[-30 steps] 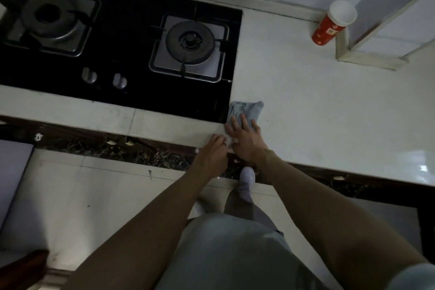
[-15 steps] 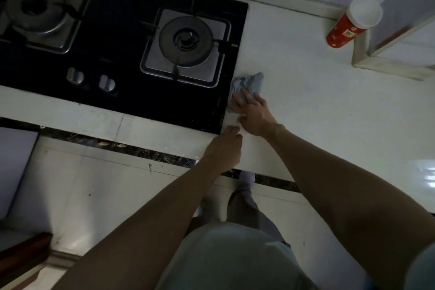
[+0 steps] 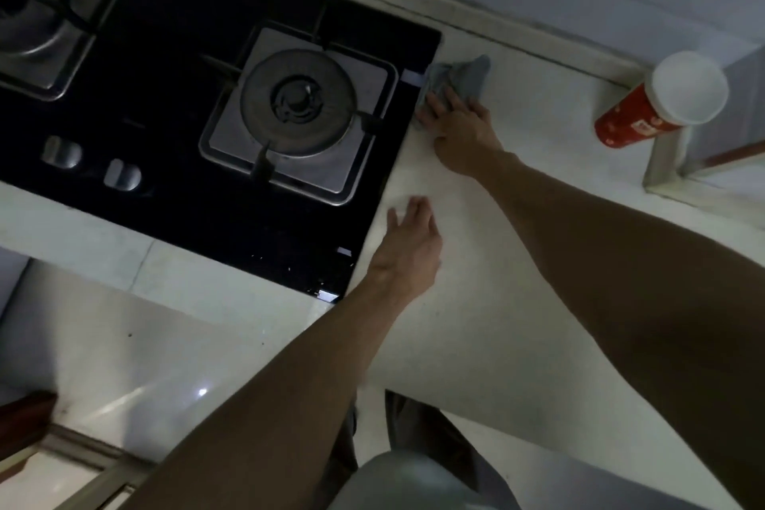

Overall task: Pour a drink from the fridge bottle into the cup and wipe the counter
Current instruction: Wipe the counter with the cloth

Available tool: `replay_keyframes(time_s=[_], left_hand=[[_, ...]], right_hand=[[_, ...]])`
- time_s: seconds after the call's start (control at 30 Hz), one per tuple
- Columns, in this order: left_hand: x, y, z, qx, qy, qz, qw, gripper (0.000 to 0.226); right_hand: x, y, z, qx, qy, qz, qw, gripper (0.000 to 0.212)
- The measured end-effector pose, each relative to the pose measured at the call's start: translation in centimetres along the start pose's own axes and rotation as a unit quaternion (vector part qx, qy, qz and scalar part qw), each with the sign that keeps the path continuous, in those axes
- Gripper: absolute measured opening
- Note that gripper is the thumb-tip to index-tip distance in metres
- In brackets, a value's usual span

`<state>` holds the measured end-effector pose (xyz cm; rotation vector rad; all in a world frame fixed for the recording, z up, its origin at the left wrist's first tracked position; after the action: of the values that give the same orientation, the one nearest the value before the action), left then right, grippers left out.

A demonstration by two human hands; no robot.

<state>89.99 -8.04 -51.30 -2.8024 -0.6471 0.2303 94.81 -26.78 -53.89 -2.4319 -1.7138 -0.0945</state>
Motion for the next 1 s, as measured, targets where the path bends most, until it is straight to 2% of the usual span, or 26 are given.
replay_keyframes(time_s=[0.47, 0.63, 0.8, 0.9, 1.0], left_hand=[[-0.8, 0.5, 0.4, 0.052, 0.003, -0.008, 0.999, 0.08], [-0.6, 0.5, 0.5, 0.064, -0.003, -0.006, 0.998, 0.086], [-0.6, 0.4, 0.6, 0.064, -0.028, -0.019, 0.997, 0.092], [-0.6, 0.4, 0.4, 0.068, -0.034, -0.025, 0.997, 0.09], [-0.6, 0.4, 0.4, 0.067, -0.04, -0.024, 0.997, 0.09]], right_hand=[[-4.7, 5.4, -1.0, 0.034, -0.041, -0.059, 0.997, 0.062], [-5.8, 2.9, -1.7, 0.021, -0.029, -0.03, 0.999, 0.065], [-11.2, -1.7, -1.4, 0.005, -0.052, 0.05, 0.997, 0.065], [-13.0, -3.5, -1.9, 0.025, -0.074, 0.074, 0.994, 0.059], [-13.1, -4.1, -1.9, 0.032, -0.041, 0.127, 0.991, 0.061]])
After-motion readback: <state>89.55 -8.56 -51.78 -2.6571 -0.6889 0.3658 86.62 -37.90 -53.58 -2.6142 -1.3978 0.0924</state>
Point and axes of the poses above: each hand's wrist, its own y-axis towards the middle knuckle, its own z-axis out of the palm, x = y × z, the point moved 1 cm from there along y, towards the middle knuckle, and after that the axes turned 15 degrees about -x, right-handed, at the moved point
